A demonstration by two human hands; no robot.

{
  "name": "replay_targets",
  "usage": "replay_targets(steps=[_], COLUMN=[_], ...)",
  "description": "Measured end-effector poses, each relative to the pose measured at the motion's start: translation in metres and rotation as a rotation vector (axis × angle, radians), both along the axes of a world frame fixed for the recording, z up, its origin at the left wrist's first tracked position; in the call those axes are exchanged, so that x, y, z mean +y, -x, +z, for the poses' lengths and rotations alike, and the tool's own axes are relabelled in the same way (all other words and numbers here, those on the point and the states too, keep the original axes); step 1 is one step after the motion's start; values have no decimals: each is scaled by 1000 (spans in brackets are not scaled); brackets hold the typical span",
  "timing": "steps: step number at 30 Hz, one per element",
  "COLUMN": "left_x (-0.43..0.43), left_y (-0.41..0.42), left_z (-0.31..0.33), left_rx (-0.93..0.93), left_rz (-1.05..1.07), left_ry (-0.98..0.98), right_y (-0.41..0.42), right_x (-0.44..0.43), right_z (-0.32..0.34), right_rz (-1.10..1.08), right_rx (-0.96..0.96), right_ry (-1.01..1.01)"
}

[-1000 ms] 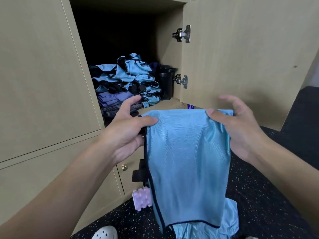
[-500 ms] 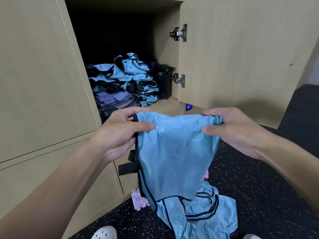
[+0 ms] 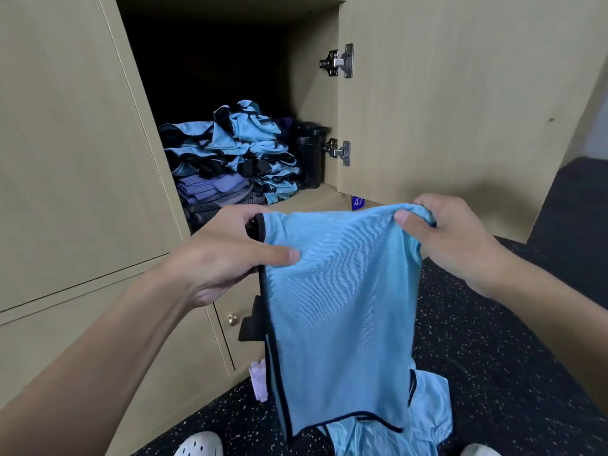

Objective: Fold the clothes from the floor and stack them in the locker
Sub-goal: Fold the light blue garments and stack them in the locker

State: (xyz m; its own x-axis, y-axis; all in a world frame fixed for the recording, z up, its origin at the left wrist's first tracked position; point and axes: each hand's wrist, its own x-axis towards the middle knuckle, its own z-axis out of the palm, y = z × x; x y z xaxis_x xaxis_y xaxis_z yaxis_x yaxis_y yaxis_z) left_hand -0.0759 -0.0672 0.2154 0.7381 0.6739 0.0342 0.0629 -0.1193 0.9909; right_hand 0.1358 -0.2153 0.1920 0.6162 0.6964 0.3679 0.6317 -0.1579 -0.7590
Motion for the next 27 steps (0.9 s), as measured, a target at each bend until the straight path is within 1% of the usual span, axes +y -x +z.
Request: replay_targets(steps=[2, 5, 9, 11, 14, 17, 22, 25, 27], left_x=[3, 9, 13, 13, 9, 3, -3, -7, -9], left_y=[-1, -3, -4, -5, -10, -14, -21, -24, -25], left_z=[-4, -9, -12, -13, -17, -21, -28, -29, -29], left_rx=[40, 135, 168, 155, 111, 99, 218, 260, 261], left_rz=[45, 133, 162, 188, 187, 254, 322, 359, 339], left_ry=[-92, -297, -443, -436, -314, -325, -424, -473, -458], right_y=[-1, -2, -6, -8, -7, -4, 12, 24, 31], right_x=[0, 0, 0, 1, 1, 2, 1, 2, 4], right_z=[1, 0, -1, -2, -4, -3, 3, 10, 12], right_rz=[-10, -15, -37, -40, -14, -2, 112, 202, 253], right_rx=[23, 22, 23, 23, -18, -19, 214, 476, 626], right_ry=[-32, -52, -83, -69, -3, 65, 245, 247, 221])
